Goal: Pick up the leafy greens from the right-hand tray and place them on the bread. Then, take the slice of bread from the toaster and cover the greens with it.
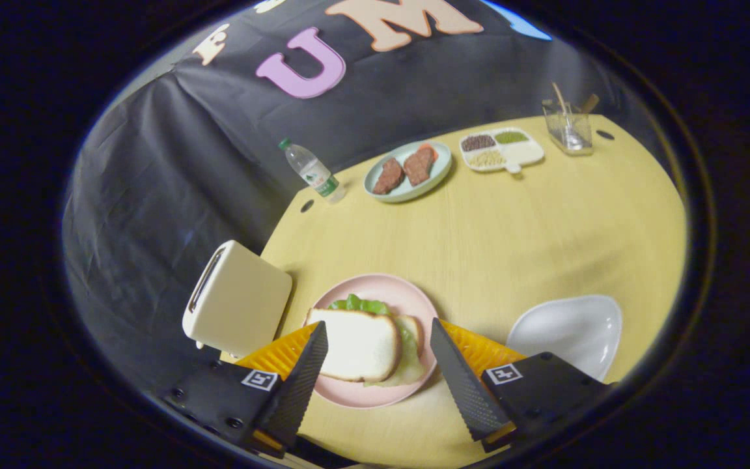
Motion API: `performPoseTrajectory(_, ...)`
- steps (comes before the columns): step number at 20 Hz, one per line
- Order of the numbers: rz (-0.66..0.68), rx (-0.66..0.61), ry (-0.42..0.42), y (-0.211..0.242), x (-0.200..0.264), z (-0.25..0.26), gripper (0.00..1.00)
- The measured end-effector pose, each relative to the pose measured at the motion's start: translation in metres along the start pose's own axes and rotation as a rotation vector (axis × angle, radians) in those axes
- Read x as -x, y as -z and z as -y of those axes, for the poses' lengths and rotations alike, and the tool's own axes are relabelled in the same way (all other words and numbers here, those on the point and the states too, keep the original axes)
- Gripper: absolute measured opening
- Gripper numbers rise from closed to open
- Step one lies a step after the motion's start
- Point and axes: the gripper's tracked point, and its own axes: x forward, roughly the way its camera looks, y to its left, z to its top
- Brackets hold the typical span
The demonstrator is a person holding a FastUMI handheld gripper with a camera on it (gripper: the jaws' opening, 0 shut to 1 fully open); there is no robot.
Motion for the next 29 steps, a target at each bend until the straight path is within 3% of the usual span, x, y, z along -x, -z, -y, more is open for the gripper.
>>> performPoseTrajectory(6, 0.269, 0.237, 0.112, -0.069, 0.066, 0.018, 1.0)
performPoseTrajectory(12, 0.458, 0.365, 0.236, -0.103, 0.128, 0.029, 1.0)
performPoseTrajectory(19, 0.699, 0.394, 0.399, -0.134, 0.172, 0.028, 1.0)
performPoseTrajectory(29, 0.823, 0.359, 0.43, -0.176, 0.192, 0.031, 1.0)
